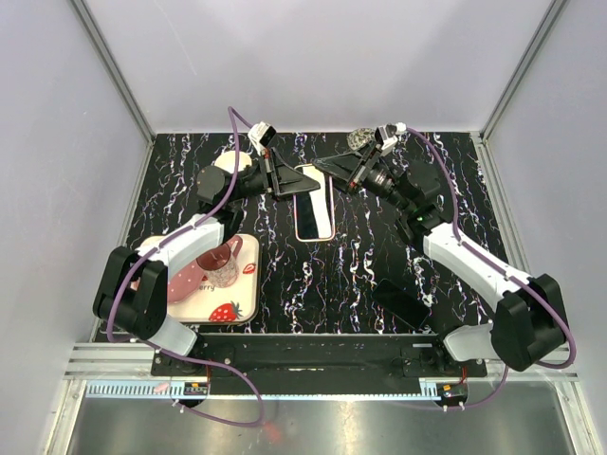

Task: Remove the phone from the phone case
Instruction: Remove the phone case from the phone.

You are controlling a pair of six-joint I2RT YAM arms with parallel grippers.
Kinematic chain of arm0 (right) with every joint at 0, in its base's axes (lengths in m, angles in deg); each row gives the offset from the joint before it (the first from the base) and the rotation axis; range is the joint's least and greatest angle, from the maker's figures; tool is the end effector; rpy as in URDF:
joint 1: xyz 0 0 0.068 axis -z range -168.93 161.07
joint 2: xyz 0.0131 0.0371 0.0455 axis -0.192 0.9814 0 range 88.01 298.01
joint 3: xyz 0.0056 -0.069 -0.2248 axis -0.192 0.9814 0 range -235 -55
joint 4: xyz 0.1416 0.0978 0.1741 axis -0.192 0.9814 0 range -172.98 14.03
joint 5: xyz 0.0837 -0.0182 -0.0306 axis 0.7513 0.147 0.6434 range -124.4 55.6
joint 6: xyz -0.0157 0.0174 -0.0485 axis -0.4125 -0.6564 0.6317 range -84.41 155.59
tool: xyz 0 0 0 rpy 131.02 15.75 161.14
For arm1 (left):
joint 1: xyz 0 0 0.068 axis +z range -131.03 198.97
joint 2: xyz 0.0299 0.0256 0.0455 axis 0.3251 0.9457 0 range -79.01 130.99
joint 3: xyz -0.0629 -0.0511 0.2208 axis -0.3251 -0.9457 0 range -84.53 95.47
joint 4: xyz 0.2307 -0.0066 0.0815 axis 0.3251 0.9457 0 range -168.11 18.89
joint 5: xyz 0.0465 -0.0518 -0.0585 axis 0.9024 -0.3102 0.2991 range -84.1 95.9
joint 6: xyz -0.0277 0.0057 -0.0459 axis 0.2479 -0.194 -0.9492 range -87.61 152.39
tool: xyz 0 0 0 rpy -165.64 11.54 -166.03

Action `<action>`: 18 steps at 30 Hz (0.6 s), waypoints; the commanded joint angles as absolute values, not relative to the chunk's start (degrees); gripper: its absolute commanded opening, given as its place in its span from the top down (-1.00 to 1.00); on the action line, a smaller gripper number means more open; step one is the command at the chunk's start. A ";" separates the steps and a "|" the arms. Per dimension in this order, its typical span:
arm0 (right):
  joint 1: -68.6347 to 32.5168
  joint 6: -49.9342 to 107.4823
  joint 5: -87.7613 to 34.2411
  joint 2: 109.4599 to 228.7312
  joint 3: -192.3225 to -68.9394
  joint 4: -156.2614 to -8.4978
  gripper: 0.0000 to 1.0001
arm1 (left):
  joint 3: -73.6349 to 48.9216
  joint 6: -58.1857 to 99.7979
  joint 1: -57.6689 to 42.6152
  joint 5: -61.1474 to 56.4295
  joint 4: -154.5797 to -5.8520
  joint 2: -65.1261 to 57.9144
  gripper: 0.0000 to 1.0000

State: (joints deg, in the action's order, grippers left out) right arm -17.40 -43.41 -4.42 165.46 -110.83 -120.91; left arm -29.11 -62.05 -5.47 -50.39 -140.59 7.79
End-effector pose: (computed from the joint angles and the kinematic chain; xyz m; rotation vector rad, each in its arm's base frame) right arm 0.2596 0.1609 0.3347 0.1567 1.5992 1.8682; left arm 0.2726 -0.1563 0.3194 0.2466 1.6598 -2.1887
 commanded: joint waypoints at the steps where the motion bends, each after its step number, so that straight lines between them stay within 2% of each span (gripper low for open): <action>1: -17.76 -44.48 -7.68 163.87 -110.19 -123.49 0.43 | -28.36 -62.01 -5.72 -49.56 -146.14 6.86 1.00; 3: -17.76 -44.74 -8.12 163.08 -109.58 -123.40 0.55 | -28.45 -61.92 -5.72 -49.64 -146.23 6.86 1.00; 7: -17.76 -49.83 -9.35 163.07 -108.26 -125.69 1.00 | -28.45 -60.87 -5.72 -50.43 -145.97 7.12 1.00; 13: -17.76 -64.14 -12.95 165.88 -103.69 -140.08 1.00 | -28.63 -52.10 -5.55 -53.33 -140.35 5.89 1.00; 18: -18.37 -80.73 -17.08 172.89 -101.67 -160.55 1.00 | -28.01 -54.70 -5.72 -54.13 -146.39 5.36 1.00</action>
State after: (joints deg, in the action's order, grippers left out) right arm -17.60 -58.08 -9.45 168.85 -101.65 -137.80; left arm -29.57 -57.13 -5.41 -51.81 -134.62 8.10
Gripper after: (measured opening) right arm 0.139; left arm 0.169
